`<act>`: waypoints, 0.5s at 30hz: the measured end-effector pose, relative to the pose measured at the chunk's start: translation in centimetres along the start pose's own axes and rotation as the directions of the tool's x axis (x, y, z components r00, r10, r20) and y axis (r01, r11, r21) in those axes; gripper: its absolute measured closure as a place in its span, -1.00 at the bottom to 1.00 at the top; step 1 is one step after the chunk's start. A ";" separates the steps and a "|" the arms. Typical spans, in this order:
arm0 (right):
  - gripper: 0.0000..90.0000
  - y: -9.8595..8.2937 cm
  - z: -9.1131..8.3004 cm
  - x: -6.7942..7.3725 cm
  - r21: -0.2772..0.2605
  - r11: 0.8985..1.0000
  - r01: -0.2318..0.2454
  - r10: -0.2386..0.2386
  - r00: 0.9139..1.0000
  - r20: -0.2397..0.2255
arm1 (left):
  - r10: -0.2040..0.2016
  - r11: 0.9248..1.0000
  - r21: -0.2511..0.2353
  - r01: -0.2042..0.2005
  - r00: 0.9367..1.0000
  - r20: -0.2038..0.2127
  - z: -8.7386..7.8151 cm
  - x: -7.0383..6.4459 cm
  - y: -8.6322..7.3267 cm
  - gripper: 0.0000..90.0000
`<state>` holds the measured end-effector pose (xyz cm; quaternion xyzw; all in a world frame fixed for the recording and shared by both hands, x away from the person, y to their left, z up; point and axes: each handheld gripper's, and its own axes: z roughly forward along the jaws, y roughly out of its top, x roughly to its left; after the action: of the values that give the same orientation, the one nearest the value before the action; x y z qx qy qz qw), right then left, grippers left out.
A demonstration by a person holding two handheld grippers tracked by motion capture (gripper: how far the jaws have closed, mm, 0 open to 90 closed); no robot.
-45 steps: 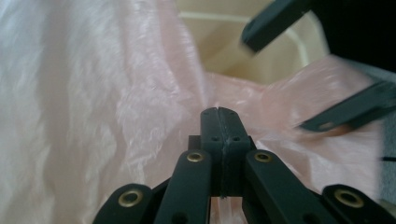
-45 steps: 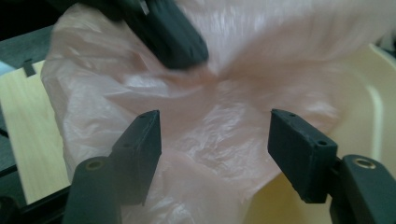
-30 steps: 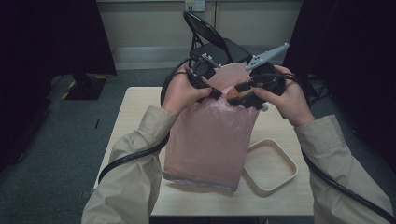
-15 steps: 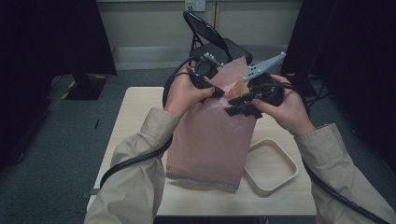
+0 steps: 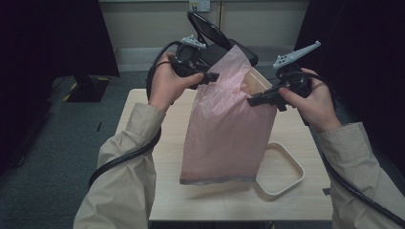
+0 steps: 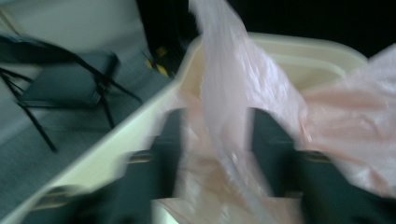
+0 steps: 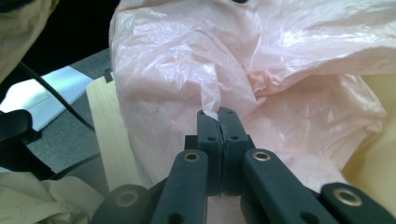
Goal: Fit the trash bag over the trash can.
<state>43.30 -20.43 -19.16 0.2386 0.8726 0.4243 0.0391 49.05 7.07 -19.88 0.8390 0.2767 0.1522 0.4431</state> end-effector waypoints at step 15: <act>0.98 1.3 2.3 -2.0 0.028 0.998 -0.053 0.050 0.994 0.095 | 0.055 0.997 0.048 -0.056 0.998 0.033 3.1 -1.2 -0.2 0.09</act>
<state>46.20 -19.03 -19.90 0.2814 0.8697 0.4001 0.0658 49.56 4.40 -21.79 0.8593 0.2499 0.1444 0.4223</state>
